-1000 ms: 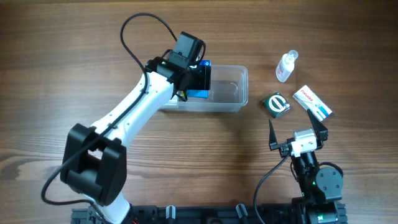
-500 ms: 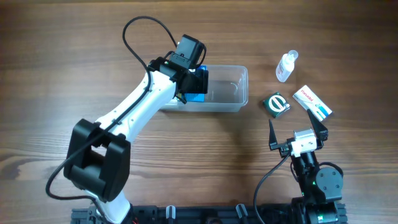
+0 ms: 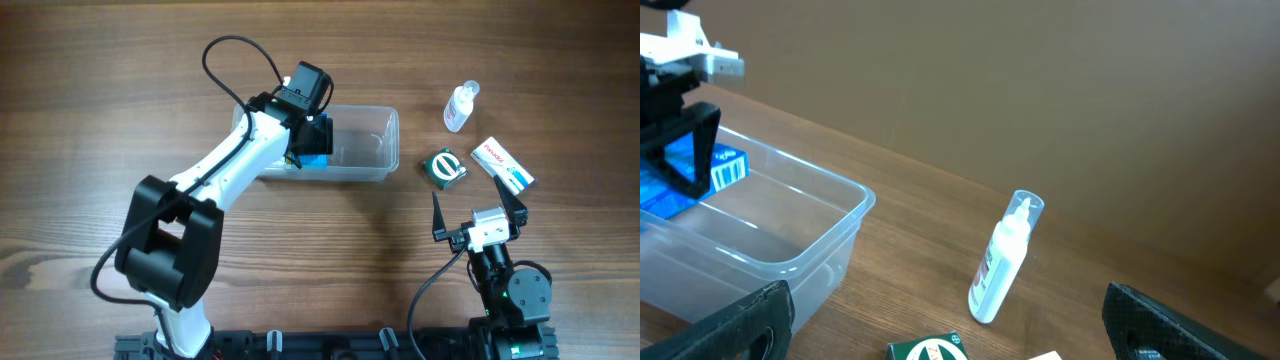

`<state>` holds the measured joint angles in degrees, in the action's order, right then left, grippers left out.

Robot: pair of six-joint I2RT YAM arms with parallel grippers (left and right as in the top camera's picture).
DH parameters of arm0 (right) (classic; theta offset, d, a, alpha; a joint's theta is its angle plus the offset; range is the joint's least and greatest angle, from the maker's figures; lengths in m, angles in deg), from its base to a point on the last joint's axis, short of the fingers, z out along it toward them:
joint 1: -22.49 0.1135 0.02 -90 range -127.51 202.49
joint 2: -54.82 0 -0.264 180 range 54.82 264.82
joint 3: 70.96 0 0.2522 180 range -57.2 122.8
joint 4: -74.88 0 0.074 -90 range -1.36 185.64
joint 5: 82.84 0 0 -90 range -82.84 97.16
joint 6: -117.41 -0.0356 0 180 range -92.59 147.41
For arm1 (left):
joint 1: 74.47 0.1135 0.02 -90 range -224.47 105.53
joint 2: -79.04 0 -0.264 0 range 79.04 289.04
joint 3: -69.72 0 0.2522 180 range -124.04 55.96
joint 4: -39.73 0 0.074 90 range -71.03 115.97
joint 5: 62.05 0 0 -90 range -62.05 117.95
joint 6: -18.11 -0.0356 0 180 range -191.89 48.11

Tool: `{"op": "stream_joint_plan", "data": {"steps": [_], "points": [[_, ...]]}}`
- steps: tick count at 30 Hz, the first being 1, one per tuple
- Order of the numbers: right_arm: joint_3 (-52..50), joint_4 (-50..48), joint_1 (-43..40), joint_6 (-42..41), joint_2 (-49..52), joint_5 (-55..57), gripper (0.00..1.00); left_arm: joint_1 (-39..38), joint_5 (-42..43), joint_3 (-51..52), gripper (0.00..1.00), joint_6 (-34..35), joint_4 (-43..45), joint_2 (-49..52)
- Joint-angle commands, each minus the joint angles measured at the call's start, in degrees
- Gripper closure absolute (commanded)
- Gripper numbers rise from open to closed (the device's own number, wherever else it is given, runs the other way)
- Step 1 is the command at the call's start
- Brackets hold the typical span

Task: Pack container
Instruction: 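Carry the blue box into the container beside the white box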

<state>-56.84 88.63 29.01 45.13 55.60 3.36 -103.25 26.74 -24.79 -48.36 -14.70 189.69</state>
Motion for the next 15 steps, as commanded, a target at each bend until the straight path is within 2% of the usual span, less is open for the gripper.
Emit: {"op": "stream_joint_plan", "data": {"steps": [1, 9, 15], "points": [[0.0, -0.1, -0.3, 0.3, -0.1, 0.6, 0.00, -0.3, -1.0, -0.9, 0.26, 1.4, 0.2, 2.2], [0.0, -0.1, -0.3, 0.3, -0.1, 0.6, 0.00, -0.3, -1.0, -0.9, 0.25, 1.4, 1.2, 2.5], [0.0, -0.1, -0.3, 0.3, -0.1, 0.6, 0.00, -0.3, -0.8, -0.9, 0.21, 1.4, 1.0, 2.5]]}}
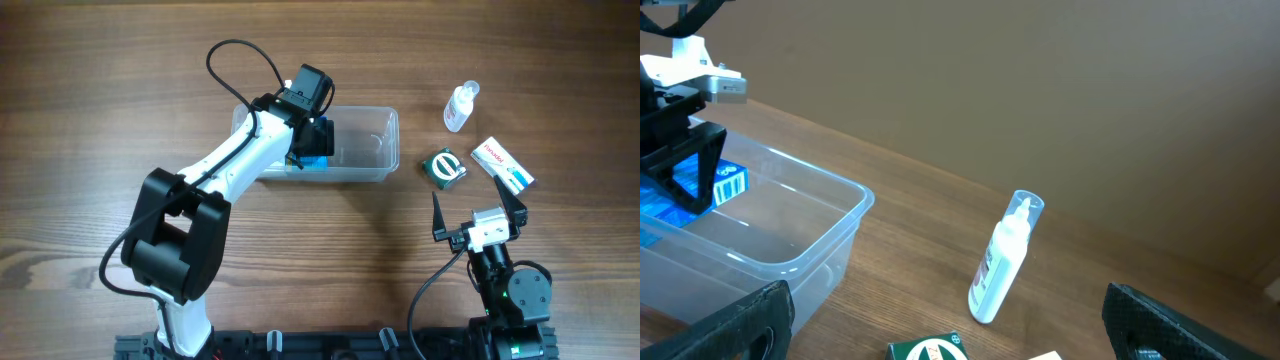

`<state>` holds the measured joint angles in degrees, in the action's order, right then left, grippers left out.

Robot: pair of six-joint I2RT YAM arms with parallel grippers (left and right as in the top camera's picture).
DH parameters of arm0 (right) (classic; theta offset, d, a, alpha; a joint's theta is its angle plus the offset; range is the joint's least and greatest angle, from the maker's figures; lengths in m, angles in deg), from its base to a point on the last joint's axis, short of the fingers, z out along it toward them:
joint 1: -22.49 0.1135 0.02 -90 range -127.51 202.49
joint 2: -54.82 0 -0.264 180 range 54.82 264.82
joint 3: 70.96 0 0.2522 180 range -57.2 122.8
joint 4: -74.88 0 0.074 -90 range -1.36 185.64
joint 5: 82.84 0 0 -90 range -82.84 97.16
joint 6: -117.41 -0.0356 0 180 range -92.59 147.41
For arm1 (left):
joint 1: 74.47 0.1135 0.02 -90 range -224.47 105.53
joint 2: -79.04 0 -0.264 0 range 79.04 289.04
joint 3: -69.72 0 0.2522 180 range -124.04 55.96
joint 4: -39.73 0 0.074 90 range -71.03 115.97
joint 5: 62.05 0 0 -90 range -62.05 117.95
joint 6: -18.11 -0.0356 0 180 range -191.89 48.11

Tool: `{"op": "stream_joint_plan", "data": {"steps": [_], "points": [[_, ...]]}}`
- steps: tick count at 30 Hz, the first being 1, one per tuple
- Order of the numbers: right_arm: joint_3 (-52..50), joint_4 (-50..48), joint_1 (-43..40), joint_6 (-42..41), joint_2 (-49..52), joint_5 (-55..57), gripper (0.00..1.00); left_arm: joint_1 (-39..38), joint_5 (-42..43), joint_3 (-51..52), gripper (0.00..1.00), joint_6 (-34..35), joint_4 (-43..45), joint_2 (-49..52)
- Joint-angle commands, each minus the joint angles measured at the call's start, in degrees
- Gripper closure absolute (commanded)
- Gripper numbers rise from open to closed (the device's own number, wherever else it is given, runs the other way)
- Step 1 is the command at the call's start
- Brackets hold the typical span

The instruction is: Pack container

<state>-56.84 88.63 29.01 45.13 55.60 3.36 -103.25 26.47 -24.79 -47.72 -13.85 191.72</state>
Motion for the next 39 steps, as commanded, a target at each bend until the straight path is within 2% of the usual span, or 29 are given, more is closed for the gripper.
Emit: {"op": "stream_joint_plan", "data": {"steps": [1, 10, 14, 18, 19, 20, 21, 22, 30, 35, 37, 39], "points": [[0.0, -0.1, -0.3, 0.3, -0.1, 0.6, 0.00, -0.3, -0.5, -0.9, 0.20, 0.7, 0.0, 0.5], [0.0, -0.1, -0.3, 0.3, -0.1, 0.6, 0.00, -0.3, -0.5, -0.9, 0.19, 0.7, -0.3, 0.5], [0.0, -0.1, -0.3, 0.3, -0.1, 0.6, 0.00, -0.3, -0.6, -0.9, 0.23, 0.7, -0.2, 0.5], [0.0, -0.1, -0.3, 0.3, -0.1, 0.6, 0.00, -0.3, -0.6, -1.2, 0.45, 0.7, 0.0, 0.3], [0.0, -0.1, -0.3, 0.3, -0.1, 0.6, 0.00, -0.3, -0.5, -1.2, 0.54, 0.7, 0.0, 0.2], [0.0, -0.1, -0.3, 0.3, -0.1, 0.6, 0.00, -0.4, -0.5, -1.2, 0.75, 0.7, 0.0, 0.1], [0.0, -0.1, -0.3, 0.3, -0.1, 0.6, 0.00, -0.4, -0.5, -1.2, 0.83, 0.7, 0.0, 0.2], [0.0, -0.1, -0.3, 0.3, -0.1, 0.6, 0.00, -0.7, -0.6, -1.2, 0.88, 0.7, -0.3, 0.2], [0.0, -0.1, -0.3, 0.3, -0.1, 0.6, 0.00, -0.9, -3.6, -1.1, 0.94, 0.0, -0.5, -1.7], [0.0, -0.1, -0.3, 0.3, -0.1, 0.6, 0.00, 1.1, -7.6, -1.2, 0.94, -1.9, -1.8, -10.3], [0.0, -0.1, -0.3, 0.3, -0.1, 0.6, 0.00, 5.0, -12.4, -1.2, 0.91, -2.2, -4.3, -17.3], [0.0, -0.1, -0.3, 0.3, -0.1, 0.6, 0.00, 9.1, -13.6, -1.2, 0.87, -4.2, -6.2, -21.4]]}}
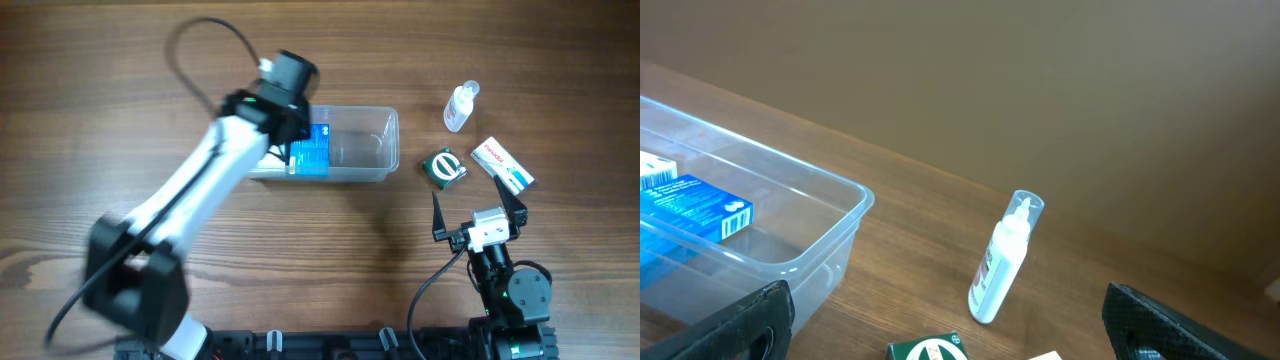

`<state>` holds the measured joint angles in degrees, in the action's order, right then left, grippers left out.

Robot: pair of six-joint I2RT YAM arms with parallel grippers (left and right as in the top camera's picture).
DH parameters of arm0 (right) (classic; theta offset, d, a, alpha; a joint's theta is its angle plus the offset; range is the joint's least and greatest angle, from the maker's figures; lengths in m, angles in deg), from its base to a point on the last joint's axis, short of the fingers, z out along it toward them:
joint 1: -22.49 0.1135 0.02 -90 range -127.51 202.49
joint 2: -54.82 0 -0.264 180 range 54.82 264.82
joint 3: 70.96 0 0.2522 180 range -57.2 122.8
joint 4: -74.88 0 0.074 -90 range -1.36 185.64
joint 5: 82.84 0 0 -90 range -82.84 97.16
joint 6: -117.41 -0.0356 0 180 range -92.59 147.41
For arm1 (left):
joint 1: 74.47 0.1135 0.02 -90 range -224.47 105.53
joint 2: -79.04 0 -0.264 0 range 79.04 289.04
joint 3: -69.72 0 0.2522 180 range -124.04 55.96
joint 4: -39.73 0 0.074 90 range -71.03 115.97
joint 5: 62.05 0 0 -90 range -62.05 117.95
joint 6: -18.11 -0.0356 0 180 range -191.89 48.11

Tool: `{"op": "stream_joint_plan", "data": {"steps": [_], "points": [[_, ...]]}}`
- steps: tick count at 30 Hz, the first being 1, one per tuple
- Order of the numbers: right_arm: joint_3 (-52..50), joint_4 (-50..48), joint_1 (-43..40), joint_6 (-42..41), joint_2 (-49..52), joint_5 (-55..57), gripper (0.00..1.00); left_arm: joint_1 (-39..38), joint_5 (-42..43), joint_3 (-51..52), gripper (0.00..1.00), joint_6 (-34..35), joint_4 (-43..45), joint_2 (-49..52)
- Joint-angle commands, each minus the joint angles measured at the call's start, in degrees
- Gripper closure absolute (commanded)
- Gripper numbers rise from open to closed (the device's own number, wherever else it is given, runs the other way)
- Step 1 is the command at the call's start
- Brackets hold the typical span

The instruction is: Pack container

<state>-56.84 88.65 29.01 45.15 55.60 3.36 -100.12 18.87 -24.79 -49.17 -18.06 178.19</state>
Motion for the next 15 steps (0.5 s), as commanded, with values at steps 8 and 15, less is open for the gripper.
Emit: {"op": "stream_joint_plan", "data": {"steps": [8, 15], "points": [[0.0, -0.1, -0.3, 0.3, -0.1, 0.6, 0.00, 26.2, -2.6, -1.2, 0.00, -4.8, -9.3, -13.1], [0.0, -0.1, -0.3, 0.3, -0.1, 0.6, 0.00, 31.3, 5.0, -1.2, 0.00, -7.7, -9.9, -13.1]]}}
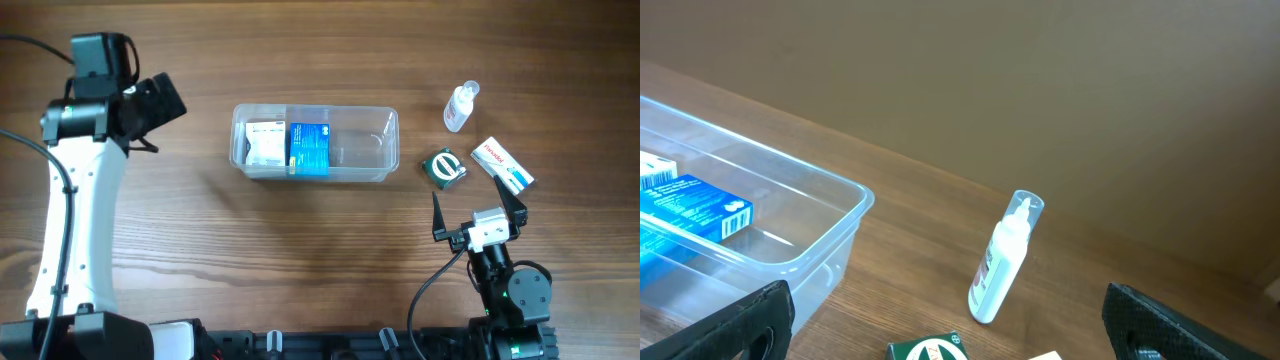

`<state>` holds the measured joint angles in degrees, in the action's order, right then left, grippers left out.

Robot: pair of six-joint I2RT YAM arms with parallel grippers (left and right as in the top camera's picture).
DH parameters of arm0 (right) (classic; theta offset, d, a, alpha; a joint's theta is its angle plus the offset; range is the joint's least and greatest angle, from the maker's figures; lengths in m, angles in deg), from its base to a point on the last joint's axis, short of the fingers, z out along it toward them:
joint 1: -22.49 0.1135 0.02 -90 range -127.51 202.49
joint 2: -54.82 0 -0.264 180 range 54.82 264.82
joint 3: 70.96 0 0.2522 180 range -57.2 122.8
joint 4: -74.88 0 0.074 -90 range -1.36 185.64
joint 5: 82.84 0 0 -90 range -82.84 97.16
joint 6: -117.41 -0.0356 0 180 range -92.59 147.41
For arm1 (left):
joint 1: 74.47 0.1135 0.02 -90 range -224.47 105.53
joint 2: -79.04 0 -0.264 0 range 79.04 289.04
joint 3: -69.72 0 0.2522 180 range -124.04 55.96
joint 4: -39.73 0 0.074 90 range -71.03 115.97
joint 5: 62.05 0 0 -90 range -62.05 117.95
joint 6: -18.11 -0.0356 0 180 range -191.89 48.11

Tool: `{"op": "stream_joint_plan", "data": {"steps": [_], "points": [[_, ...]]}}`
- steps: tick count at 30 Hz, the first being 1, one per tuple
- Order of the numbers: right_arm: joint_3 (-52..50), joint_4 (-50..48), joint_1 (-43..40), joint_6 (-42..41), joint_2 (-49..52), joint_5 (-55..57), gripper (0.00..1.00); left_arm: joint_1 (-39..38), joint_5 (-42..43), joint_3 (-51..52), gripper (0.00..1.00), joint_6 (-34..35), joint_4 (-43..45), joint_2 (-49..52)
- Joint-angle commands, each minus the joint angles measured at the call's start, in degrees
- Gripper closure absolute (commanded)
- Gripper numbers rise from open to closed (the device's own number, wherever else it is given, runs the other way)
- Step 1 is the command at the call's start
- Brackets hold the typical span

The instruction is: Pack container

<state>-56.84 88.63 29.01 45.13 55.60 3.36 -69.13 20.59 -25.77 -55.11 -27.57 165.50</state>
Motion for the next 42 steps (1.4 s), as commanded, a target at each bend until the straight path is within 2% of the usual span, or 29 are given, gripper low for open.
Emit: {"op": "stream_joint_plan", "data": {"steps": [1, 15, 18, 20, 24, 26, 28, 30, 33, 36, 39, 42], "points": [[0.0, -0.1, -0.3, 0.3, -0.1, 0.6, 0.00, 0.3, 3.3, -0.2, 0.00, -1.8, -0.7, -0.4], [0.0, -0.1, -0.3, 0.3, -0.1, 0.6, 0.00, 0.3, 3.3, -0.2, 0.00, -1.8, -0.6, -0.4], [0.0, -0.5, -0.3, 0.2, -0.1, -2.7, 0.00, 0.3, 3.3, -0.2, 0.00, -1.8, -0.6, -0.4], [0.0, -0.6, -0.3, -2.2, -0.1, -3.4, 0.00, 0.3, 3.3, -0.2, 0.00, -1.8, -0.6, -0.4], [0.0, -3.3, -0.3, -6.2, -0.1, -14.6, 0.00, 0.3, 3.3, -0.2, 0.00, -1.8, -0.6, -0.4], [1.0, -6.8, -0.3, -13.2, -0.1, -14.6, 0.00, 0.3, 3.3, -0.2, 0.00, -1.8, -0.6, -0.4], [4.5, -4.7, -0.3, -18.5, 0.2, -10.1, 0.00, 0.3, 3.3, -0.2, 0.00, -1.8, -0.6, -0.4], [11.9, 2.1, -0.3, -19.5, 2.2, -6.6, 0.00, 0.3, 3.3, -0.2, 0.00, -1.8, -0.6, -0.4], [24.1, 13.0, -0.3, -19.5, 7.9, 0.5, 0.00, 0.3, 3.3, -0.2, 0.00, -1.8, -0.6, -0.4], [38.2, 23.3, -0.3, -24.2, 16.9, 7.4, 0.00, 0.3, 3.3, -0.2, 0.00, -1.8, -0.6, -0.4], [50.4, 31.3, -0.3, -22.0, 27.4, 8.1, 0.00, 0.3, 3.3, -0.2, 0.00, -1.8, -0.6, -0.4], [60.9, 42.1, -0.3, -14.4, 39.3, 8.0, 0.00, 0.3, 3.3, -0.2, 0.00, -1.8, -0.6, -0.4]]}}
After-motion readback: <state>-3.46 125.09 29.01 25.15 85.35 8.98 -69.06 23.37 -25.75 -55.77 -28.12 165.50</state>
